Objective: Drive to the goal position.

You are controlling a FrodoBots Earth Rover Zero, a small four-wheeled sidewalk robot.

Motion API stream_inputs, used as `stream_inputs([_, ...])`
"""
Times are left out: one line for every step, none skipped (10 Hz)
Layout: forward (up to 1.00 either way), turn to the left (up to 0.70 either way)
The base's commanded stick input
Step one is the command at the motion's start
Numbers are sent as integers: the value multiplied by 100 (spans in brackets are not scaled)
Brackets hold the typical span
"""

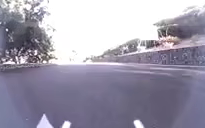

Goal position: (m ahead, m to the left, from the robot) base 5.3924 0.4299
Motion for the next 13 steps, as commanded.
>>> stream_inputs([69, 5])
stream_inputs([69, 5])
stream_inputs([69, 5])
stream_inputs([69, 5])
stream_inputs([69, 5])
stream_inputs([69, 5])
stream_inputs([69, 5])
stream_inputs([69, 5])
stream_inputs([69, 5])
stream_inputs([69, 5])
stream_inputs([69, 5])
stream_inputs([69, 5])
stream_inputs([69, 5])
